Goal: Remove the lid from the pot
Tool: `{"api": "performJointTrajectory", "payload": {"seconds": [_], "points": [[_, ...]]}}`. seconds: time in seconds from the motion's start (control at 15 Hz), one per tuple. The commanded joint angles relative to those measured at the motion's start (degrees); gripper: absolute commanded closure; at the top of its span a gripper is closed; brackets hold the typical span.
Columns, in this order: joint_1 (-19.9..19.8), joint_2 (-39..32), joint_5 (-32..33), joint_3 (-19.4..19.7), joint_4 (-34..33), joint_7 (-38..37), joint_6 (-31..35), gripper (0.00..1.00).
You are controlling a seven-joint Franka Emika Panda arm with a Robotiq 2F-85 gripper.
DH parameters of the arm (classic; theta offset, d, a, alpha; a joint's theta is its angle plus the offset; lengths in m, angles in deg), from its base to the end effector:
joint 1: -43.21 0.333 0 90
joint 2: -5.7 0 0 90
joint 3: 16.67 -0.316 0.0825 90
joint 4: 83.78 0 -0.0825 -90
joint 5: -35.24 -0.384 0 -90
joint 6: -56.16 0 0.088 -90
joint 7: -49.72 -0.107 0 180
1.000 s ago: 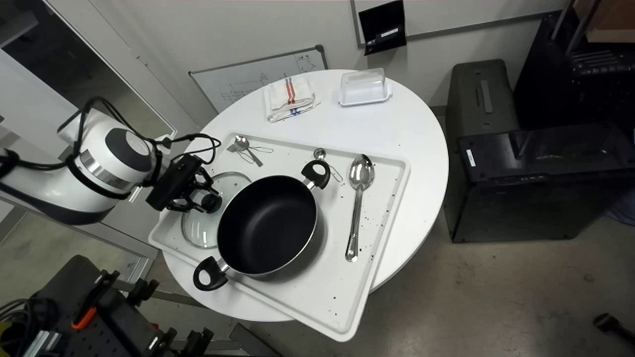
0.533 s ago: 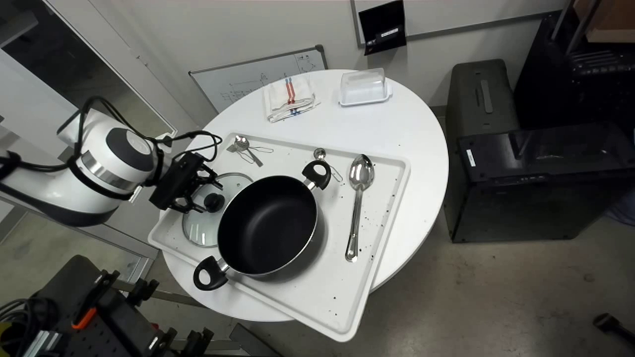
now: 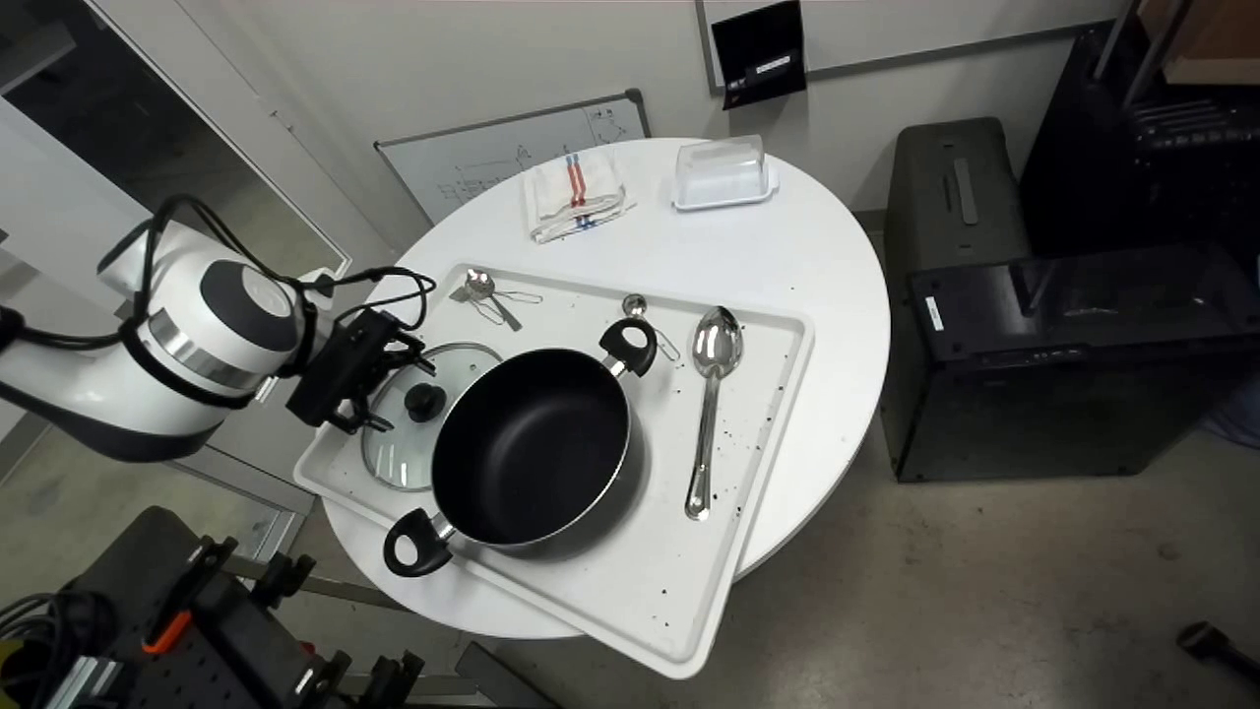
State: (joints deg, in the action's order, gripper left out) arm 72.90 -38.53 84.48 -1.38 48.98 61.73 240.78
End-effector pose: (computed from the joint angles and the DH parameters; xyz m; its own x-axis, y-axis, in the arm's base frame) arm 0.4264 0.1613 0.0264 0.1667 0.9847 -0.0504 0.9737 -0.1563 0.1657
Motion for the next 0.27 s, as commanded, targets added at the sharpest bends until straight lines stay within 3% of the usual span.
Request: {"api": "performJointTrajectory", "payload": {"seconds": [0.0, 0.2], "points": [[-0.86, 4.67, 1.33, -0.04, 4.56, 0.92, 1.20, 0.00], [-1.39, 7.78, 1.51, -0.20, 6.96, 1.44, 1.47, 0.00]]}}
